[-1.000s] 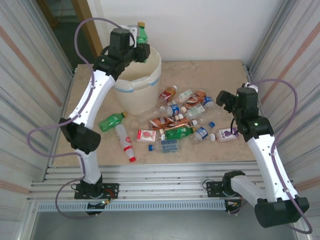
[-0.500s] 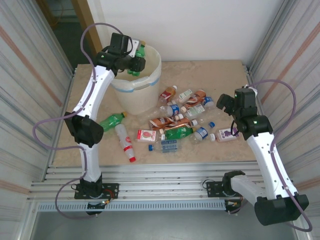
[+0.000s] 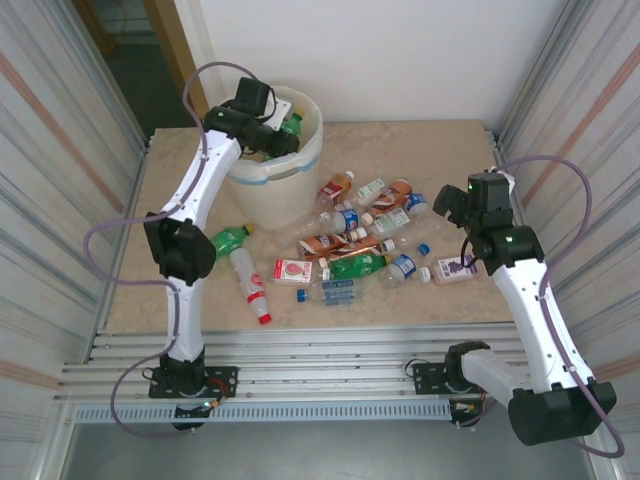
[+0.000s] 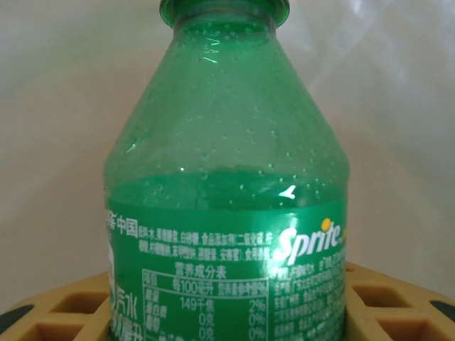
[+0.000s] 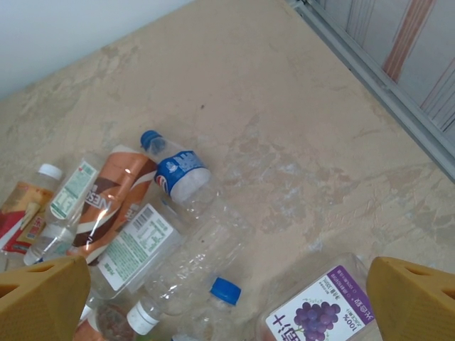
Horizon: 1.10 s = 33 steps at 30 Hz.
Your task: Put the plastic bottles in the bin
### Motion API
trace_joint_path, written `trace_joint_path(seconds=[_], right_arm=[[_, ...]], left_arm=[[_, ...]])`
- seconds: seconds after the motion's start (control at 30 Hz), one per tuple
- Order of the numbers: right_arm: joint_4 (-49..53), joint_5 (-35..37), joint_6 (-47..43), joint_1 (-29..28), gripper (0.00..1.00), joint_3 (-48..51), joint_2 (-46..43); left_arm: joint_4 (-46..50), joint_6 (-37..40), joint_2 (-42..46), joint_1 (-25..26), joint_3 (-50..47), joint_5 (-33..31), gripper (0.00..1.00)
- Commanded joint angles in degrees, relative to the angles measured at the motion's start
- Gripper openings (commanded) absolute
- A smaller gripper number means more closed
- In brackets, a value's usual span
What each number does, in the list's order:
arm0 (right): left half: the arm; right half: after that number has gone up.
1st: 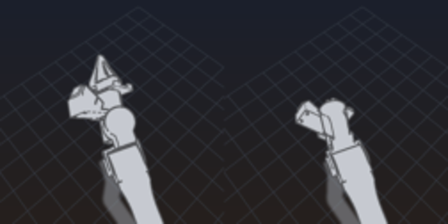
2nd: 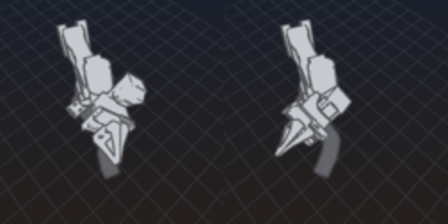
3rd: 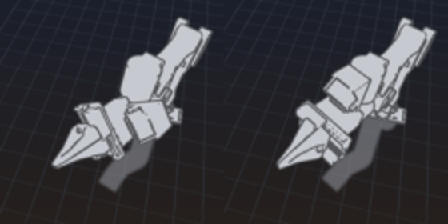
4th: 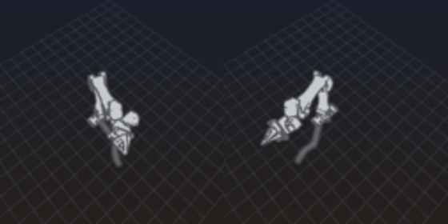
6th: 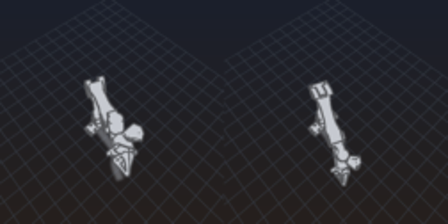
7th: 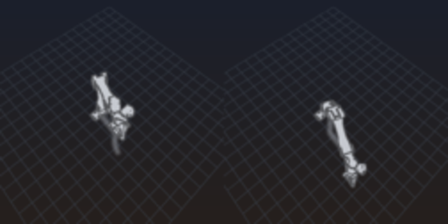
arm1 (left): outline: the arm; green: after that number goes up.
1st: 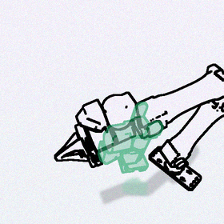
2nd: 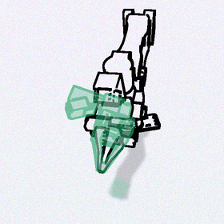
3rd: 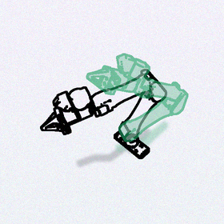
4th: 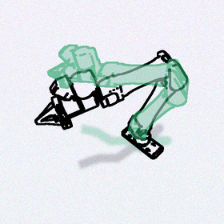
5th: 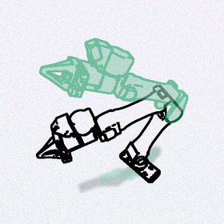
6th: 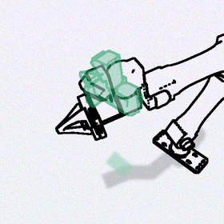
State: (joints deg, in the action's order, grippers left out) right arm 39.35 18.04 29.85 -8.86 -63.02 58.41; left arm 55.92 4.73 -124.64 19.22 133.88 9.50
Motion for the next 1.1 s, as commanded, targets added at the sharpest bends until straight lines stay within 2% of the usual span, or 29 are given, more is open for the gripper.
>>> trace_joint_path(seconds=[0.0, 0.07, 0.13, 0.23, 0.43, 0.67, 0.93, 1.07], right_arm=[[0.94, 1.03, 1.53, 0.51, 0.98, -1.43, 0.59], [0.83, 1.0, 1.53, 0.51, 0.98, -1.12, 0.78], [0.81, 0.99, 1.48, 0.52, 0.98, -0.74, 0.88], [1.08, 1.4, 1.13, 0.69, 0.98, -0.48, 1.08], [0.75, 1.64, 0.35, 0.95, 0.98, 0.01, 0.93], [0.64, 1.28, -0.6, 1.65, 0.98, -1.21, 1.05], [-0.83, 1.22, -1.33, 2.26, 0.98, -0.82, 0.47], [-1.2, 0.87, -1.53, 2.38, 0.98, -0.5, 0.82]], left_arm=[[1.64, 1.33, -0.47, -0.45, 2.07, 1.49, 0.34], [1.74, 1.09, -0.93, -0.57, 2.17, 1.45, 0.43], [1.82, 0.6, -1.22, -0.59, 2.25, 0.99, 0.63], [1.65, -0.19, -1.18, -0.59, 3.29, 0.87, 0.73], [1.49, -1.49, 0.02, -0.58, 7.44, 0.28, 0.78], [-1.33, -4.45, 4.24, -0.53, 7.93, -1.15, 0.85], [-5.91, -8.15, 12.67, -0.59, 7.24, -3.91, 0.98], [-8.44, -9.79, 17.52, -0.55, 3.92, -5.08, 0.99]])
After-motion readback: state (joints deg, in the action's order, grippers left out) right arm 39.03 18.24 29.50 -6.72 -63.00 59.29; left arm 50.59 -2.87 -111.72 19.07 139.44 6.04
